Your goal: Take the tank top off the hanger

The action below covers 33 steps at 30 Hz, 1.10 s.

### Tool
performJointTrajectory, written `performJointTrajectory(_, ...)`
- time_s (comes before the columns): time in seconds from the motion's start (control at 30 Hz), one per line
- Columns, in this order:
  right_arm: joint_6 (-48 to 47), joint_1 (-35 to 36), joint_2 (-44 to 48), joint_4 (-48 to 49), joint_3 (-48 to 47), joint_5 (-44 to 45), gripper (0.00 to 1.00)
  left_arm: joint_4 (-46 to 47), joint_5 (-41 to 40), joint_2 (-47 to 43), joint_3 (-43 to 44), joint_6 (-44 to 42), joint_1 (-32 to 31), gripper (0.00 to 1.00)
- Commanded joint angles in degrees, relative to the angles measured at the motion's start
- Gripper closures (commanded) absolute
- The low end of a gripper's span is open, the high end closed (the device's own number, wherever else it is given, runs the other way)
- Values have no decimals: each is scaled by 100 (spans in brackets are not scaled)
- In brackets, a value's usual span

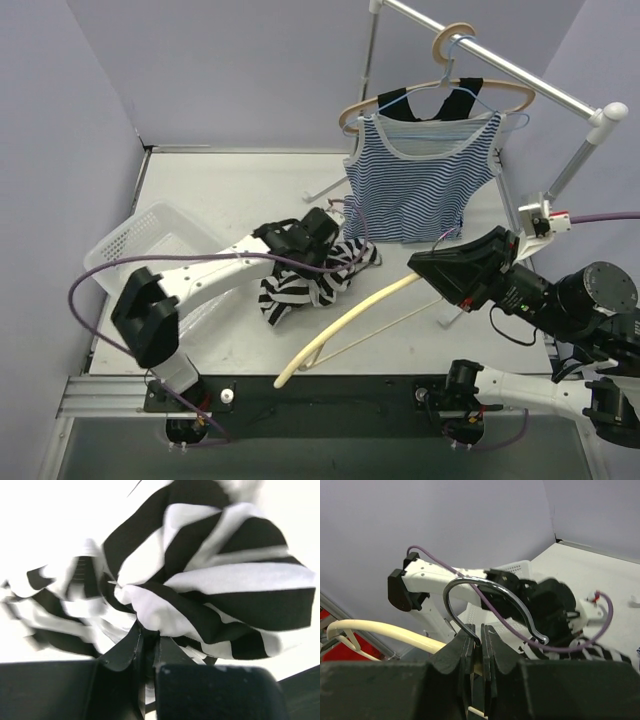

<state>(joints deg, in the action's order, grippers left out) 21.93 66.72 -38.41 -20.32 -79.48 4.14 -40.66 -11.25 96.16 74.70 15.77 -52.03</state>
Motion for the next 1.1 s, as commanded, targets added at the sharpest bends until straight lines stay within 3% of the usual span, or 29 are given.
performJointTrajectory(0.0,101,-27,-219,572,55,-370,100,-187,-239,-1344,853,-38,667,100)
performJointTrajectory(0.23,179,-27,-368,871,346,-669,100,-776,-678,-2180,2224,-355,1669,100)
performJointTrajectory(0.37,276,-19,-430,1012,503,-740,100,-960,174,-2540,2216,-478,2801,100)
performJointTrajectory(0.57,268,-27,-658,1030,609,-792,100,-724,430,-3190,1382,-452,4252,100)
performJointTrajectory(0.7,399,-27,-764,1275,784,-862,100,-925,-422,-3340,1075,-303,4622,100)
performJointTrajectory(0.73,443,-27,-790,1432,829,-897,100,-934,-440,-3454,882,2,5093,100)
performJointTrajectory(0.87,636,-19,-948,1627,970,-1038,100,-505,375,-3937,-173,611,6396,100)
performJointTrajectory(1.07,768,-27,-1203,1636,1031,-1197,100,-390,-386,-4176,-956,980,6477,100)
